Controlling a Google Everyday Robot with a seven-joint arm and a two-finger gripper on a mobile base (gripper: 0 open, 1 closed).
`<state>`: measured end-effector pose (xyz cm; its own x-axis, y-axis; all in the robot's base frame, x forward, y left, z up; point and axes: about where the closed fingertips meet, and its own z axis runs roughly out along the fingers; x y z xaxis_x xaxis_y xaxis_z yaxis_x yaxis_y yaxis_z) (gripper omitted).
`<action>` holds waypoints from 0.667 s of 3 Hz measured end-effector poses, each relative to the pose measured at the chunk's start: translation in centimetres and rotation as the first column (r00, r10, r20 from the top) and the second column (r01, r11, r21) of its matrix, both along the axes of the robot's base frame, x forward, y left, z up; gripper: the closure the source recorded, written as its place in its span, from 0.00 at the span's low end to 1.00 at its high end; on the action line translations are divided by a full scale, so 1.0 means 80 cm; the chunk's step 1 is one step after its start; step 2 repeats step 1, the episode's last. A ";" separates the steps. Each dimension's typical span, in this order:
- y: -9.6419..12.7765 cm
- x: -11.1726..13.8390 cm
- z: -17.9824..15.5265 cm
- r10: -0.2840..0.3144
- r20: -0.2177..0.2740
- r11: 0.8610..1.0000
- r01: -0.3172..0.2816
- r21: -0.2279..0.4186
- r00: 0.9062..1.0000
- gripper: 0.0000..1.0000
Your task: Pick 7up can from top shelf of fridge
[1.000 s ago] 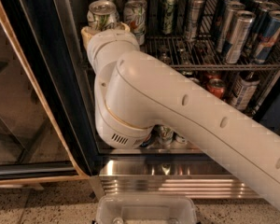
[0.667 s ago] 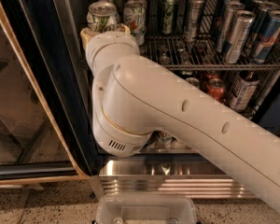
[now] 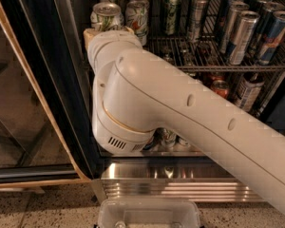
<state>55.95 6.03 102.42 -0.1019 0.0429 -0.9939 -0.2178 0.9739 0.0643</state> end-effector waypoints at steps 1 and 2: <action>0.000 0.000 0.000 0.000 -0.001 1.000 0.000 0.001 1.000 1.00; 0.000 0.000 0.000 0.000 -0.001 1.000 0.000 0.001 1.000 1.00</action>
Offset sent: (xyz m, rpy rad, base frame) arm 0.0000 0.0000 0.0000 0.0000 0.0000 0.0000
